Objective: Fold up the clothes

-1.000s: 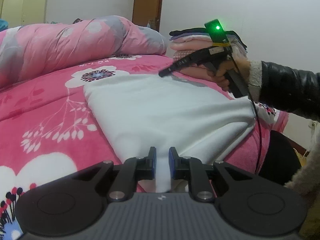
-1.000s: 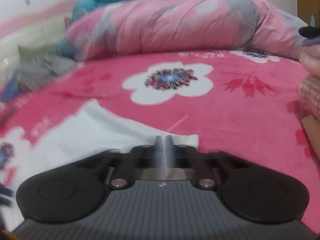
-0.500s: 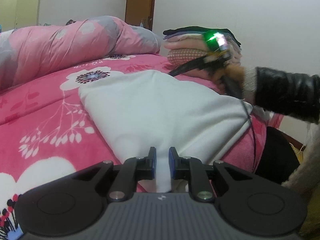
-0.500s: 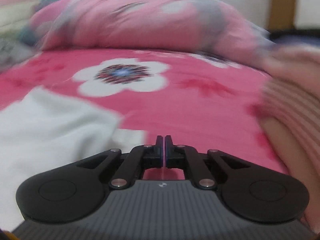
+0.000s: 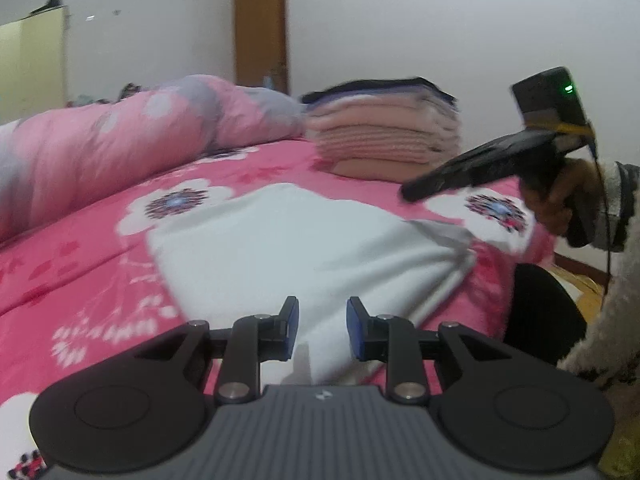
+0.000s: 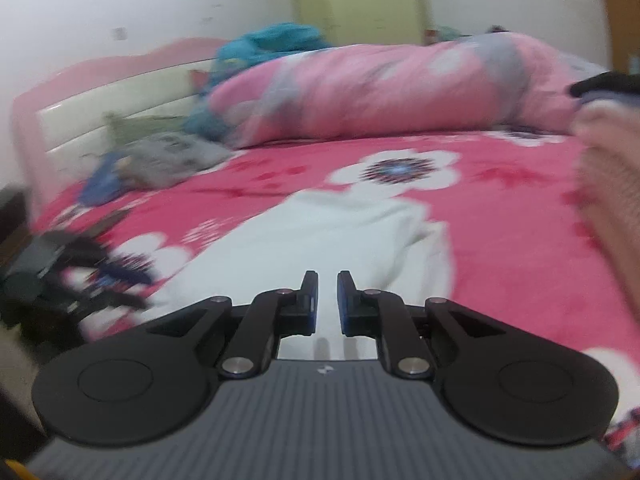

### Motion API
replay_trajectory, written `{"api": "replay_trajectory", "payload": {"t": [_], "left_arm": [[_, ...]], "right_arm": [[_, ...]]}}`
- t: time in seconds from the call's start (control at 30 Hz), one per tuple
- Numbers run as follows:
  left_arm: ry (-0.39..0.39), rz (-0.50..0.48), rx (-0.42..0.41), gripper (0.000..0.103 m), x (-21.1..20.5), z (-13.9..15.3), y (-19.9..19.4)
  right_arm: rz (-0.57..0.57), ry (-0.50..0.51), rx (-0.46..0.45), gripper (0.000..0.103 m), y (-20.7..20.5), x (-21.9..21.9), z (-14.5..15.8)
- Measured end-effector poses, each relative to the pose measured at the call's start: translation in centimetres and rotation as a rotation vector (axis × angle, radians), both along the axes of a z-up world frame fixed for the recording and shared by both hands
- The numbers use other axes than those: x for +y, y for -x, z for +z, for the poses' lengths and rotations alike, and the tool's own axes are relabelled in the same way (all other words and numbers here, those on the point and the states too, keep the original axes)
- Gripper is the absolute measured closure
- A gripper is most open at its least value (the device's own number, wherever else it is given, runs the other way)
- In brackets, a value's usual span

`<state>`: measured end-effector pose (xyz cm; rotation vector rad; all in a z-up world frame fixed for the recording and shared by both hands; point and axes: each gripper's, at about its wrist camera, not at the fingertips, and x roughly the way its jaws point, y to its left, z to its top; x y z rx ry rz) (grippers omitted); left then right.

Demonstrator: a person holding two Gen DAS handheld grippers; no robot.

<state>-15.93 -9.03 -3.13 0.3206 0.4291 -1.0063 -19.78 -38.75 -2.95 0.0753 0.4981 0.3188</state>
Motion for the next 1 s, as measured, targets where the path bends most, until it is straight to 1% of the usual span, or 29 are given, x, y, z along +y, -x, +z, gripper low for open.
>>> {"api": "replay_trajectory", "payload": {"t": [0.03, 0.1, 0.13, 0.17, 0.23, 0.27, 0.3, 0.33, 0.37, 0.4, 0.43, 0.5, 0.53, 0.57, 0.6, 0.67, 0.7, 0.73, 0.77, 0.87, 0.9, 1.0], "left_arm": [[-0.016, -0.019, -0.006, 0.077, -0.6, -0.2, 0.4], [-0.06, -0.052, -0.029, 0.076, -1.8, -0.9, 1.1], [-0.07, -0.065, -0.045, 0.076, -2.1, -0.9, 1.4], [-0.08, -0.078, -0.061, 0.076, -2.5, -1.0, 1.7], [-0.088, -0.1, -0.079, 0.076, -3.0, -1.1, 2.1], [-0.091, -0.11, -0.084, 0.076, -3.3, -1.1, 2.1], [-0.1, -0.118, -0.086, 0.076, -3.7, -1.3, 2.0], [-0.12, -0.125, -0.09, 0.076, -4.1, -1.5, 1.9], [-0.146, -0.128, -0.089, 0.078, -4.4, -1.9, 1.8], [-0.169, -0.128, -0.082, 0.08, -4.7, -2.2, 1.7], [-0.182, -0.128, -0.07, 0.08, -4.8, -2.4, 1.7], [-0.182, -0.134, -0.033, 0.081, -4.6, -2.5, 1.6], [-0.176, -0.133, -0.019, 0.081, -4.4, -2.6, 1.5], [-0.17, -0.132, -0.008, 0.081, -4.2, -2.6, 1.5], [-0.164, -0.133, -0.001, 0.081, -4.1, -2.7, 1.5], [-0.153, -0.138, 0.015, 0.081, -3.8, -2.8, 1.3], [-0.148, -0.141, 0.023, 0.081, -3.7, -2.8, 1.2], [-0.144, -0.144, 0.031, 0.081, -3.6, -2.8, 1.2], [-0.14, -0.146, 0.038, 0.081, -3.5, -2.9, 1.1], [-0.128, -0.144, 0.046, 0.081, -3.5, -2.9, 1.2], [-0.12, -0.142, 0.046, 0.081, -3.4, -3.0, 1.3], [-0.067, -0.124, 0.068, 0.079, -2.7, -3.1, 1.2]], "right_arm": [[-0.028, 0.059, 0.033, 0.095, -0.1, 0.4, -0.9], [-0.16, 0.176, 0.125, 0.094, -0.7, 0.4, -2.6], [-0.227, 0.196, 0.152, 0.093, -0.7, -0.2, -3.0], [-0.272, 0.169, 0.147, 0.093, -0.3, -0.9, -2.8], [-0.253, 0.07, 0.056, 0.093, 1.3, -1.4, -1.1], [-0.21, 0.049, 0.007, 0.093, 2.1, -1.0, -0.3], [-0.154, 0.042, -0.04, 0.093, 2.7, -0.4, 0.4], [-0.094, 0.048, -0.068, 0.093, 2.9, 0.5, 0.9], [-0.03, 0.054, -0.072, 0.094, 2.8, 1.4, 0.9], [0.017, 0.053, -0.052, 0.095, 2.5, 2.1, 0.6], [0.038, 0.054, -0.001, 0.095, 1.8, 2.7, -0.2], [0.016, 0.112, 0.171, 0.097, 0.5, 3.2, -2.9], [0.002, 0.107, 0.196, 0.097, 0.9, 3.0, -3.3], [-0.007, 0.079, 0.198, 0.097, 1.6, 2.6, -3.4], [-0.018, 0.081, 0.206, 0.098, 2.0, 2.4, -3.0], [-0.044, 0.112, 0.226, 0.098, 2.6, 2.3, -1.7], [-0.055, 0.131, 0.221, 0.097, 2.9, 2.5, -0.9], [-0.064, 0.15, 0.209, 0.096, 3.3, 2.7, 0.0], [-0.055, 0.147, 0.183, 0.096, 3.2, 3.2, 0.5], [0.004, 0.107, 0.083, 0.096, 2.6, 4.9, 2.0], [0.007, 0.107, 0.089, 0.096, 2.3, 5.2, 1.3], [-0.004, 0.123, 0.166, 0.095, 1.4, 5.9, -2.4]]}}
